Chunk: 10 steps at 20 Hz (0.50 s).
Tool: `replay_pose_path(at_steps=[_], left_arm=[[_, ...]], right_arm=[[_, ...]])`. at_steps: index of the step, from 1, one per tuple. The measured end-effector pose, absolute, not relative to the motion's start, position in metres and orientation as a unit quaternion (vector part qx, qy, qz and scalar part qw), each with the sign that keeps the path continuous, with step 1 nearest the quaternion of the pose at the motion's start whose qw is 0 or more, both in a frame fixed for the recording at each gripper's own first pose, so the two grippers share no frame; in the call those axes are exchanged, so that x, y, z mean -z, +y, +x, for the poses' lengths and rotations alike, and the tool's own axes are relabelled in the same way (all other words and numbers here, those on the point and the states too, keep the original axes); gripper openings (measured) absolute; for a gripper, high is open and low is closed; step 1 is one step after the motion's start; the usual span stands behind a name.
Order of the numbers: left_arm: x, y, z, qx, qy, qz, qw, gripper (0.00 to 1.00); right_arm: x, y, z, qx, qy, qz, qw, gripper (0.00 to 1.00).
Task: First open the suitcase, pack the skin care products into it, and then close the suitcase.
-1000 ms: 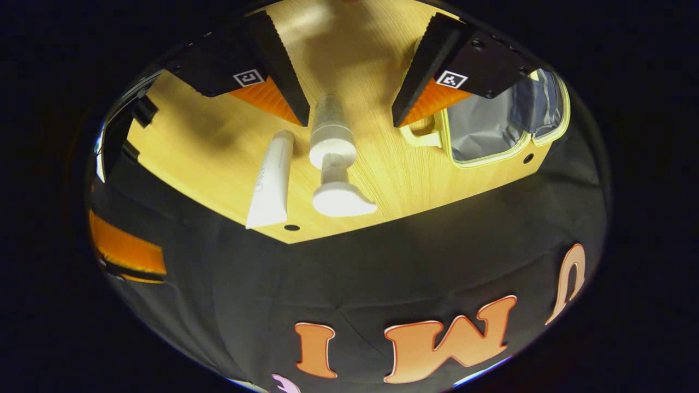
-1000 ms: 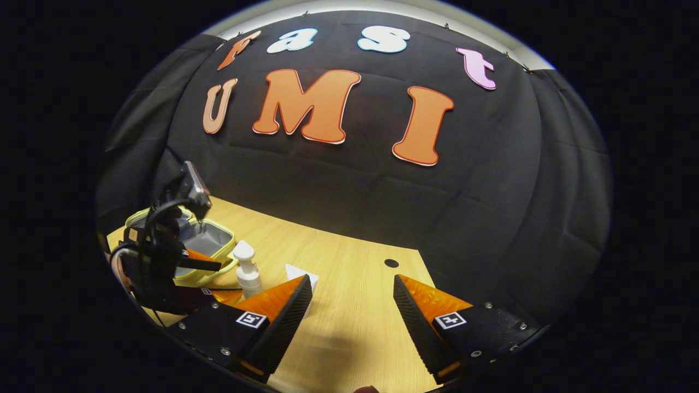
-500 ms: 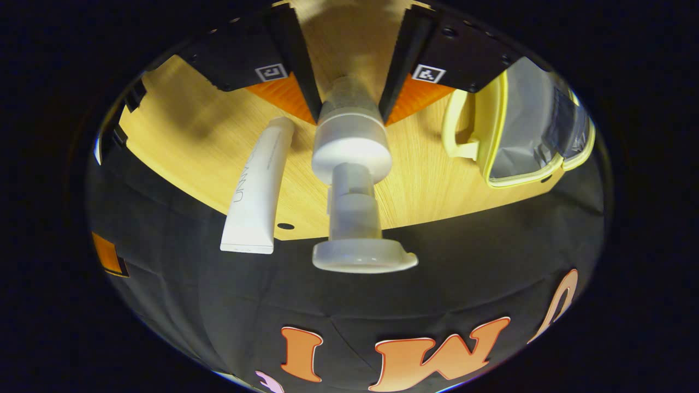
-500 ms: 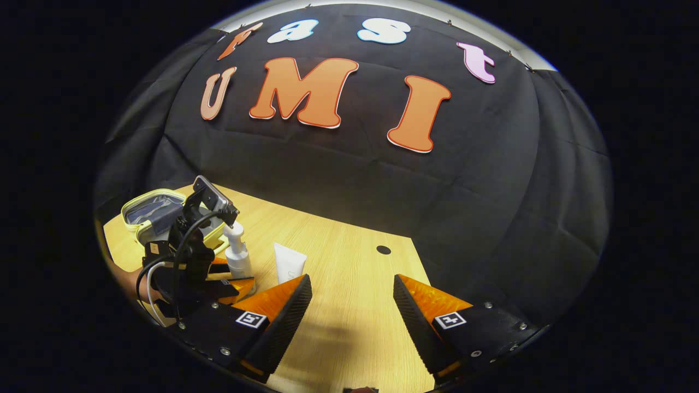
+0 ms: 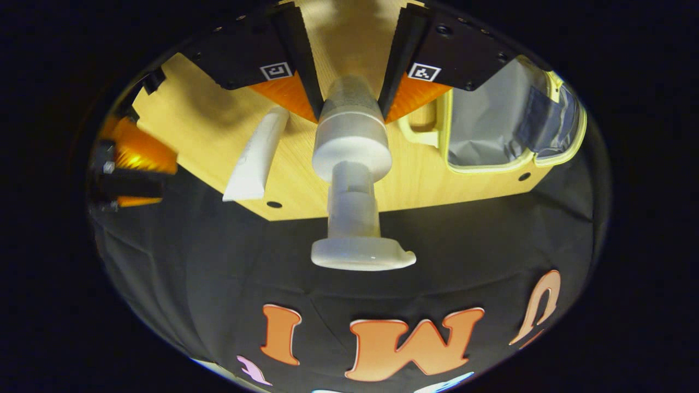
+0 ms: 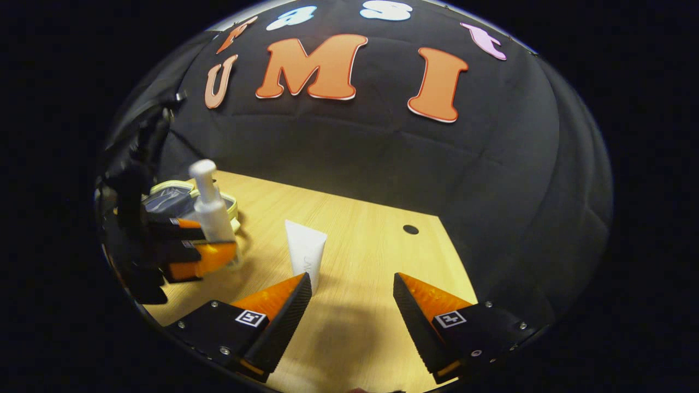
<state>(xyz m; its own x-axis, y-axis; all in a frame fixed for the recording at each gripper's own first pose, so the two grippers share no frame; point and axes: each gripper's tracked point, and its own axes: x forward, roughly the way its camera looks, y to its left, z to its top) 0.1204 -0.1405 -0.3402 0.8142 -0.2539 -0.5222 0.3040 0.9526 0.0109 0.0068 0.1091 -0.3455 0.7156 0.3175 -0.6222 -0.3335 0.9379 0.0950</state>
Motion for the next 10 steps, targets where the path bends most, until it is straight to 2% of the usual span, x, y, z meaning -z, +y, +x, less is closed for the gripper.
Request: replay_pose_path(at_steps=[10], left_arm=[[0.217,-0.073,0.101,0.079,0.199,0.060,0.975,0.62]], right_arm=[[0.435,0.167,0.002,-0.242,0.394,-0.009,0.887,0.97]])
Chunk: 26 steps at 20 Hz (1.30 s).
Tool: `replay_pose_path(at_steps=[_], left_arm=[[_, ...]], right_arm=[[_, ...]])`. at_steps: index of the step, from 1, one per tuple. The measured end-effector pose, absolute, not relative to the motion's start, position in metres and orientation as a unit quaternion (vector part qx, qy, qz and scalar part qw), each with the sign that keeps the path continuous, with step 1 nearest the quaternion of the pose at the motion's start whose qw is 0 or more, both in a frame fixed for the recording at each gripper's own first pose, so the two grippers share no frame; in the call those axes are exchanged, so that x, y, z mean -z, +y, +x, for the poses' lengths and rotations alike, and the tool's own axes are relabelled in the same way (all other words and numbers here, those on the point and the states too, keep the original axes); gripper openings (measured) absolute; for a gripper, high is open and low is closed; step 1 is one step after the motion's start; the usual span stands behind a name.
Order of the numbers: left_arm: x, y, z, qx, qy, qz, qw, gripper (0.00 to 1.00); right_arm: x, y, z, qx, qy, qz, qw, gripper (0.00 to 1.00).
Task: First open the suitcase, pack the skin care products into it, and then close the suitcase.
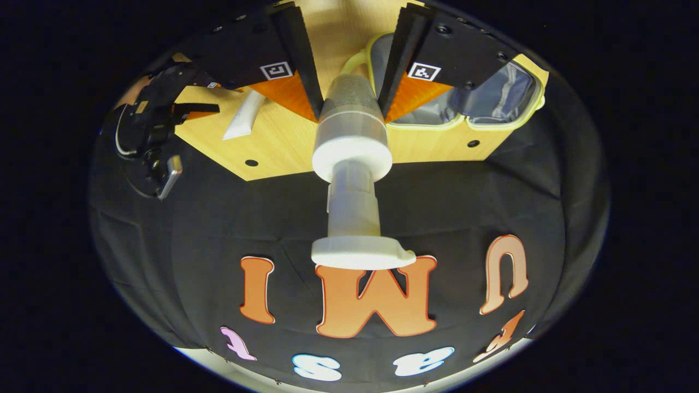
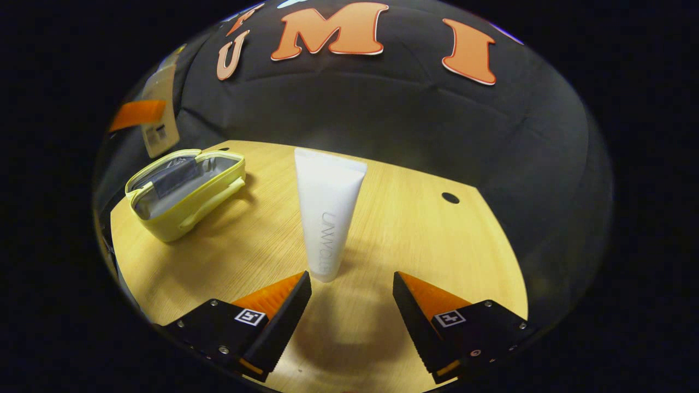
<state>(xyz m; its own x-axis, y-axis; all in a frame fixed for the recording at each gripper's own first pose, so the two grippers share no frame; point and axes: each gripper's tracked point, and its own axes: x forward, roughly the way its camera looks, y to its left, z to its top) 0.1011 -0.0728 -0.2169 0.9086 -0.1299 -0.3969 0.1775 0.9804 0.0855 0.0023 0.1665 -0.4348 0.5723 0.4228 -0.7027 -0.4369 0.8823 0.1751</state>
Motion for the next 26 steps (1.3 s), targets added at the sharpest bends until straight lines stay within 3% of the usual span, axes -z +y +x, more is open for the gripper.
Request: replay_pose_path(at_steps=[9,14,21,26], left_arm=[[0.189,-0.033,0.063,0.010,0.193,0.069,0.979,0.62],[0.194,-0.016,0.051,-0.016,0.204,0.068,0.977,0.63],[0.200,0.018,0.040,-0.031,0.215,0.069,0.974,0.62],[0.203,0.042,0.056,-0.018,0.219,0.059,0.974,0.62]], right_arm=[[0.455,0.201,0.025,-0.267,0.381,0.040,0.884,0.87],[0.459,0.210,0.020,-0.280,0.386,0.048,0.878,0.57],[0.451,0.206,0.028,-0.255,0.388,0.072,0.883,0.48],[0.404,0.198,0.038,-0.231,0.362,0.086,0.899,0.47]])
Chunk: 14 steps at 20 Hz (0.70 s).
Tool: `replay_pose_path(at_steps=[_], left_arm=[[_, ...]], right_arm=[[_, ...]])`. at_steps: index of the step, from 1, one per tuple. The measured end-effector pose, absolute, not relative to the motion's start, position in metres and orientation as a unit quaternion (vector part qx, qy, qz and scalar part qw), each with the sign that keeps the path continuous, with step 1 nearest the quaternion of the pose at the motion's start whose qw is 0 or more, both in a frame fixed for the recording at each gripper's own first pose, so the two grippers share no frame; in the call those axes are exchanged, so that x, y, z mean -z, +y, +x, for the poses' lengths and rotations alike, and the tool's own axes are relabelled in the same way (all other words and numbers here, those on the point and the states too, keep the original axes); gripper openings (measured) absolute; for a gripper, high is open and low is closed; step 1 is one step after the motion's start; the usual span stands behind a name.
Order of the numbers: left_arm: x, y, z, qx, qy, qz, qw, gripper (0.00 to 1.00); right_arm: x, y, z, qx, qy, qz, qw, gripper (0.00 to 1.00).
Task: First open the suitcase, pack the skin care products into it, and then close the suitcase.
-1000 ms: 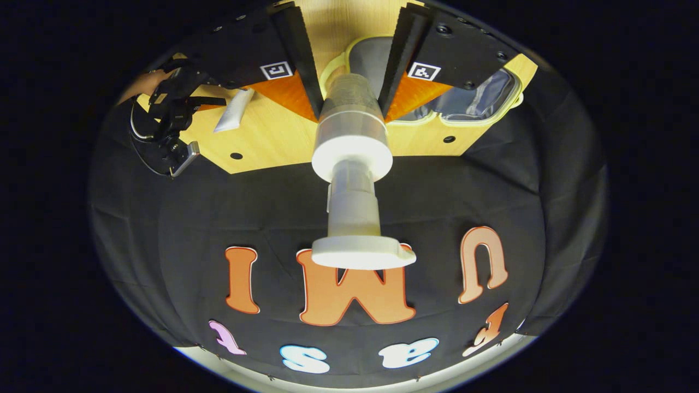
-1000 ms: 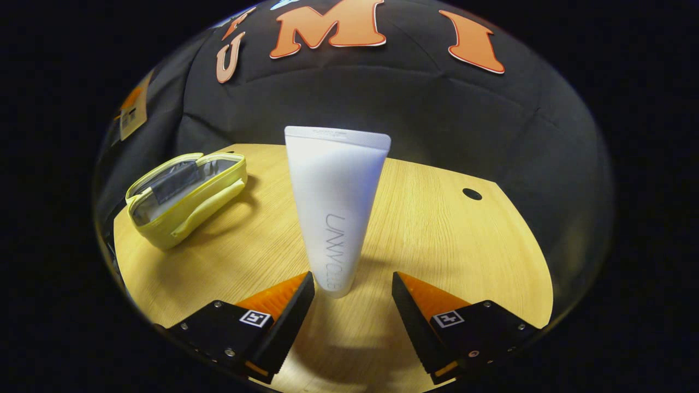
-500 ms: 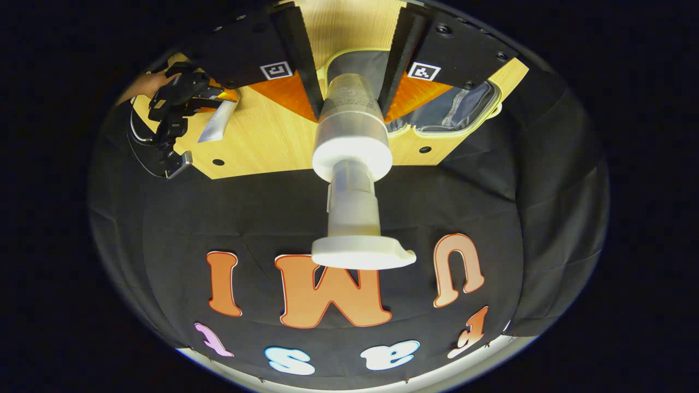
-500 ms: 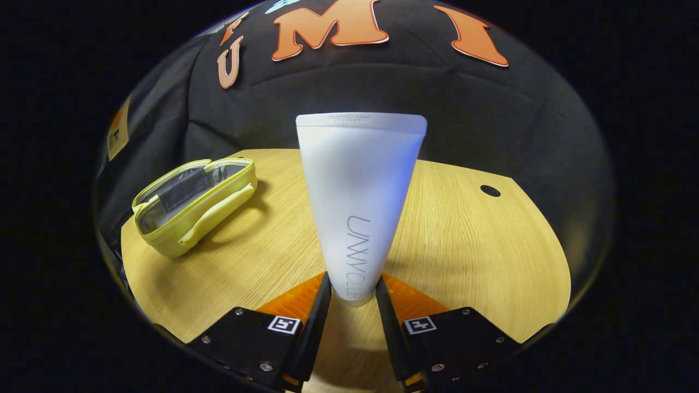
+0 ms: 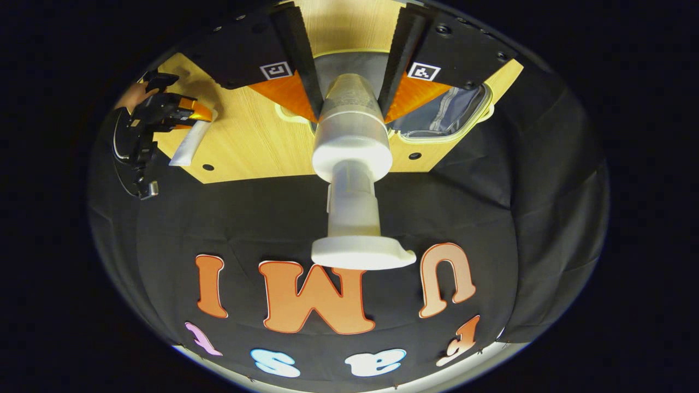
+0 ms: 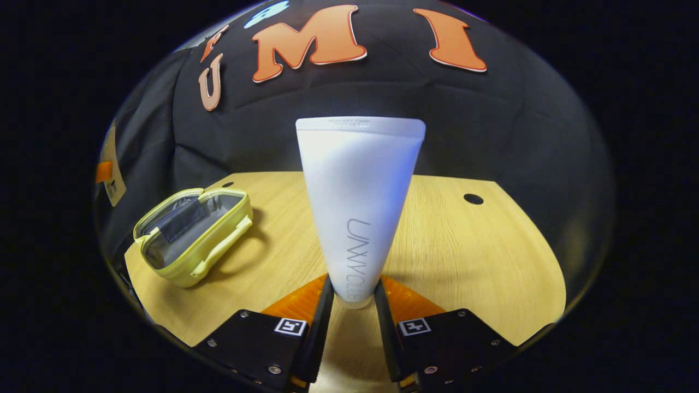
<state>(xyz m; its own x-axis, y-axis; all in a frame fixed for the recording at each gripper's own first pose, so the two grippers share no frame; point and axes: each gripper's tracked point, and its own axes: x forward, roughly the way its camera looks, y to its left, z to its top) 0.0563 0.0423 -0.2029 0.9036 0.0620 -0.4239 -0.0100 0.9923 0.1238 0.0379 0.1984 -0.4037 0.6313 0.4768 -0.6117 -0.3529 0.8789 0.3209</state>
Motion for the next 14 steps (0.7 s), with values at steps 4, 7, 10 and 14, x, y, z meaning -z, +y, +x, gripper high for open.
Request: replay_pose_path(at_steps=[4,7,10,14], left_arm=[[0.208,0.065,0.062,-0.005,0.229,0.053,0.972,0.62],[0.217,0.084,0.072,0.008,0.241,0.047,0.969,0.63],[0.223,0.103,0.076,0.025,0.254,0.044,0.966,0.62],[0.249,0.118,0.086,0.055,0.288,0.030,0.956,0.62]], right_arm=[[0.359,0.200,0.036,-0.226,0.343,0.077,0.908,0.47],[0.317,0.211,0.033,-0.229,0.328,0.076,0.913,0.47],[0.285,0.232,0.030,-0.235,0.320,0.078,0.915,0.47],[0.260,0.264,0.023,-0.243,0.319,0.079,0.913,0.47]])
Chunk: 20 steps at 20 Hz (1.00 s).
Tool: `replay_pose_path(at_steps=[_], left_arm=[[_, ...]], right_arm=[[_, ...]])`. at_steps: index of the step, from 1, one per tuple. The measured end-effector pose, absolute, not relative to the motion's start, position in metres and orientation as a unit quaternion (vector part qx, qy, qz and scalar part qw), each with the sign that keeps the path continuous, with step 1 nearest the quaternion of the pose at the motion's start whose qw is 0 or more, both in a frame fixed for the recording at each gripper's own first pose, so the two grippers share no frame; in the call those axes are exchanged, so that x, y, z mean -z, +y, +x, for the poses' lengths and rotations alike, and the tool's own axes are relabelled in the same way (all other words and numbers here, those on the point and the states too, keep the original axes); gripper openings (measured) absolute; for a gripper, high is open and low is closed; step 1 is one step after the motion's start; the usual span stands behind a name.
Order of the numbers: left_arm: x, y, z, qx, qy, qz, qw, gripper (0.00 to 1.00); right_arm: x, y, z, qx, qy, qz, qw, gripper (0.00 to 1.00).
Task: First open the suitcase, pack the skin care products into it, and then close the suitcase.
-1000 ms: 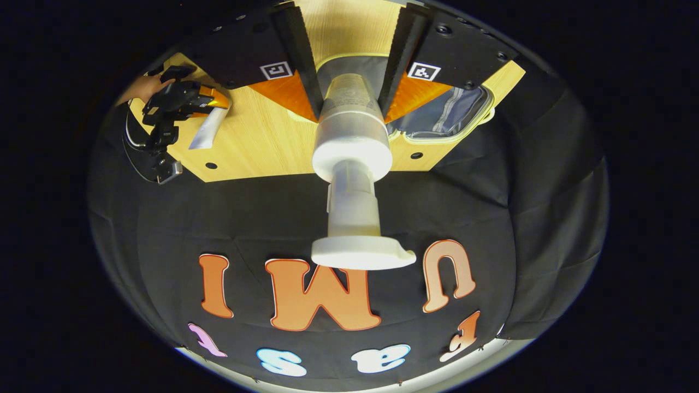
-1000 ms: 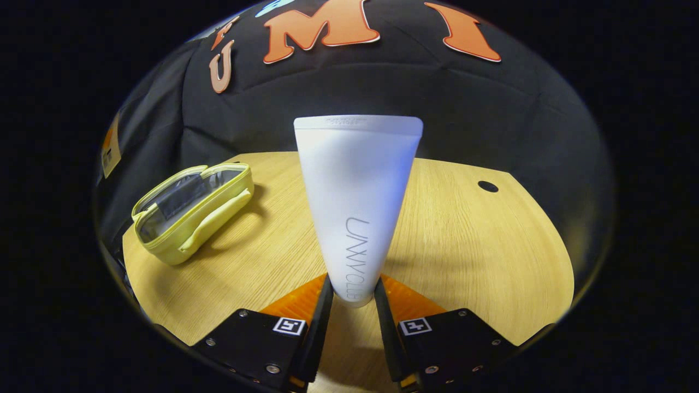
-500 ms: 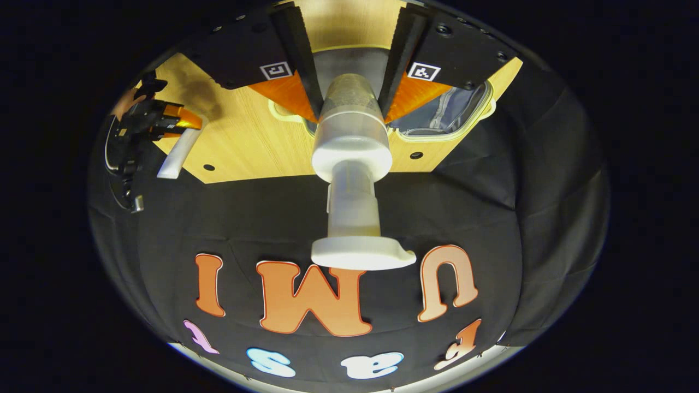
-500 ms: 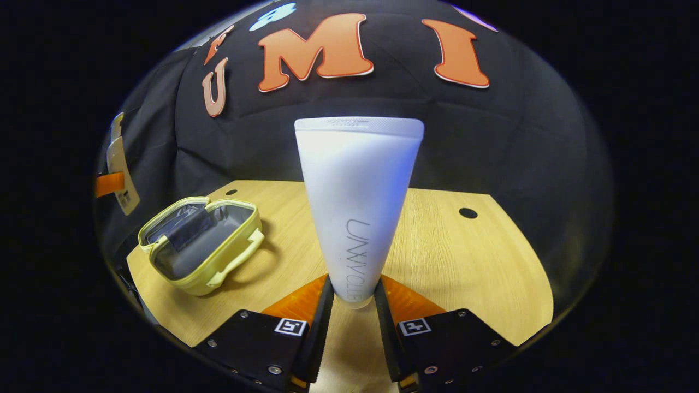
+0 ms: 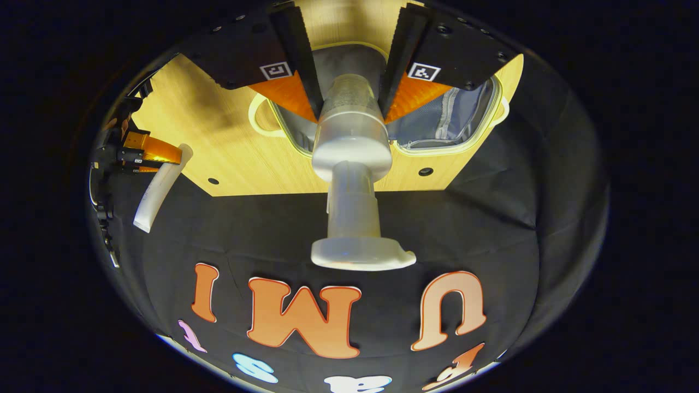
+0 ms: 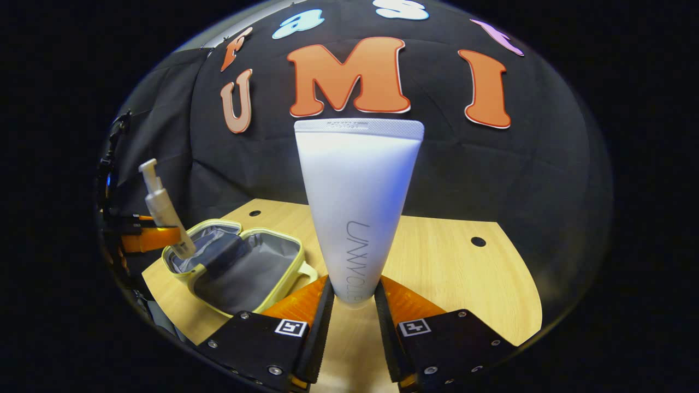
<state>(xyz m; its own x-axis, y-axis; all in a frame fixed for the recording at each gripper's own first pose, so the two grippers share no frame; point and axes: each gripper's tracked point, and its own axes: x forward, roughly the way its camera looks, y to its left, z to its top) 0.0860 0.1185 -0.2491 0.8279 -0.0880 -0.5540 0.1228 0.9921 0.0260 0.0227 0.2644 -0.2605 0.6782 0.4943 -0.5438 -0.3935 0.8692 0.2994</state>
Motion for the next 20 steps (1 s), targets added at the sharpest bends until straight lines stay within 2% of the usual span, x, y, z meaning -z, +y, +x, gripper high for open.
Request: replay_pose_path(at_steps=[6,10,14,20], left_arm=[[0.286,0.128,0.100,0.086,0.345,0.007,0.935,0.63],[0.325,0.125,0.100,0.119,0.402,-0.018,0.908,0.63],[0.349,0.119,0.102,0.140,0.446,0.007,0.884,0.62],[0.386,0.111,0.099,0.144,0.531,0.004,0.835,0.63]], right_arm=[[0.249,0.313,0.002,-0.264,0.334,0.088,0.900,0.47],[0.241,0.347,-0.006,-0.278,0.342,0.105,0.892,0.47],[0.242,0.367,-0.014,-0.285,0.356,0.121,0.882,0.47],[0.252,0.378,-0.017,-0.286,0.371,0.125,0.874,0.47]])
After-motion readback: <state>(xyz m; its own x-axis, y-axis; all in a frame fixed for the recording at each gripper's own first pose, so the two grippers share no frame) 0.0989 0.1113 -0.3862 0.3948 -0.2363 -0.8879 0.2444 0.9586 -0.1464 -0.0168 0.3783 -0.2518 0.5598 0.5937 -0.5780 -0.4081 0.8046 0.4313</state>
